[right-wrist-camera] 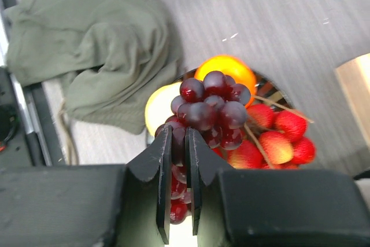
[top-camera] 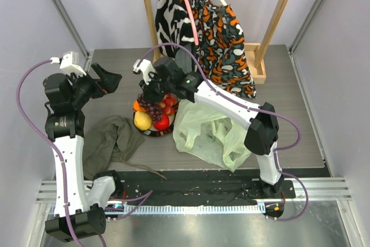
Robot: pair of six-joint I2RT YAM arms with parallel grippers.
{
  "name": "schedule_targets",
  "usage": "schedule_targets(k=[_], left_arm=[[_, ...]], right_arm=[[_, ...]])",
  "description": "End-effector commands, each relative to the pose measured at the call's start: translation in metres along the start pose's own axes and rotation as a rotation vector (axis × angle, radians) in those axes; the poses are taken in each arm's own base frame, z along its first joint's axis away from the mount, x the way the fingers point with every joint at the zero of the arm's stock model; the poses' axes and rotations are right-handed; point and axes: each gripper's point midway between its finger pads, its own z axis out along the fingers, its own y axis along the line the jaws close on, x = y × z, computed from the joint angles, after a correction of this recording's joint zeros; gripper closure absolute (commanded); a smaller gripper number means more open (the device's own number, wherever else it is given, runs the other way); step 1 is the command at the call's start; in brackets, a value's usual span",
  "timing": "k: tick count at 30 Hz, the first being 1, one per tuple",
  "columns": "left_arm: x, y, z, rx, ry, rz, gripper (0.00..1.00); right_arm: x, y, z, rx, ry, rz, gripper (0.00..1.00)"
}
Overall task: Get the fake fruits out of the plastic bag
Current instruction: Place the fake fruit on the plate.
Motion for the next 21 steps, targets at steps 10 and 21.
schedule_targets(k=[10, 21], left_arm=[[-0.007, -0.005, 0.002, 0.04, -0.044, -0.003, 0.05], [-0.009, -0.007, 0.004, 0.056, -0.045, -0.007, 0.05]], right_arm=[[-0.078, -0.024, -0.032, 0.172, -0.202, -0.082, 0.99], [-0.027, -0.037, 0.023, 0.197, -0.072, -0.031, 0.98]])
